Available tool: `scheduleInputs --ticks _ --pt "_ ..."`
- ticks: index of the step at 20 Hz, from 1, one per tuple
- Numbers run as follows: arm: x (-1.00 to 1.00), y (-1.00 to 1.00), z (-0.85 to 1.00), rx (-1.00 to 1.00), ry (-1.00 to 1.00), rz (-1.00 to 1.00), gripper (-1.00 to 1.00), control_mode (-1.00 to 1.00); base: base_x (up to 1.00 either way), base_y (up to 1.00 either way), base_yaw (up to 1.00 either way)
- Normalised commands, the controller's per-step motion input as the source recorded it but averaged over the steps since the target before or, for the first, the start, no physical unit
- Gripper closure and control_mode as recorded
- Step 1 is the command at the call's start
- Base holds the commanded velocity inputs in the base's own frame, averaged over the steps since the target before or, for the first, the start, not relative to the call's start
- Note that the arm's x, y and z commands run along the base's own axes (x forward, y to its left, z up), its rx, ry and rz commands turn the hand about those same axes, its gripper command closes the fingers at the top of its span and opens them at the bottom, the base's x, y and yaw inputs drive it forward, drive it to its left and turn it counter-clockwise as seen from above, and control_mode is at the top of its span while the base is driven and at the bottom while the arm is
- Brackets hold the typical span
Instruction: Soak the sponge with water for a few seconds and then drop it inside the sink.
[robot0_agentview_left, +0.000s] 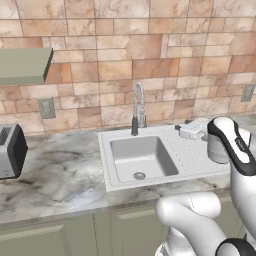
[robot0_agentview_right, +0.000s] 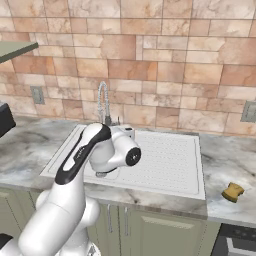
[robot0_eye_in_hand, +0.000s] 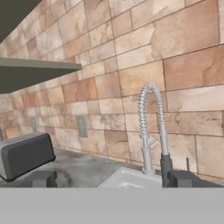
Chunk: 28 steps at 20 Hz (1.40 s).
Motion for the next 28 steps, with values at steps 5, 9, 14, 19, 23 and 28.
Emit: scheduleInputs --ticks 5,9,14,19,23,28 --pt "0.0 0.0 -0.07 0.0 0.08 0.0 -1.0 -1.0 0.0 0.0 0.0" --pt "0.03 0.0 -0.05 0.0 0.0 0.03 -1.0 -1.0 0.0 0.0 0.0" --pt "0.21 0.0 -0.21 0.0 0.0 0.07 -1.0 -1.0 0.0 0.0 0.0" --pt "0.33 0.0 -0.25 0.0 0.0 0.1 -1.0 -1.0 0.0 0.0 0.0" --pt "0.34 0.0 -0.07 -0.02 0.0 0.1 -1.0 -1.0 0.0 0.0 0.0" --pt "0.25 0.0 0.0 -0.03 0.0 0.09 -1.0 -1.0 0.0 0.0 0.0"
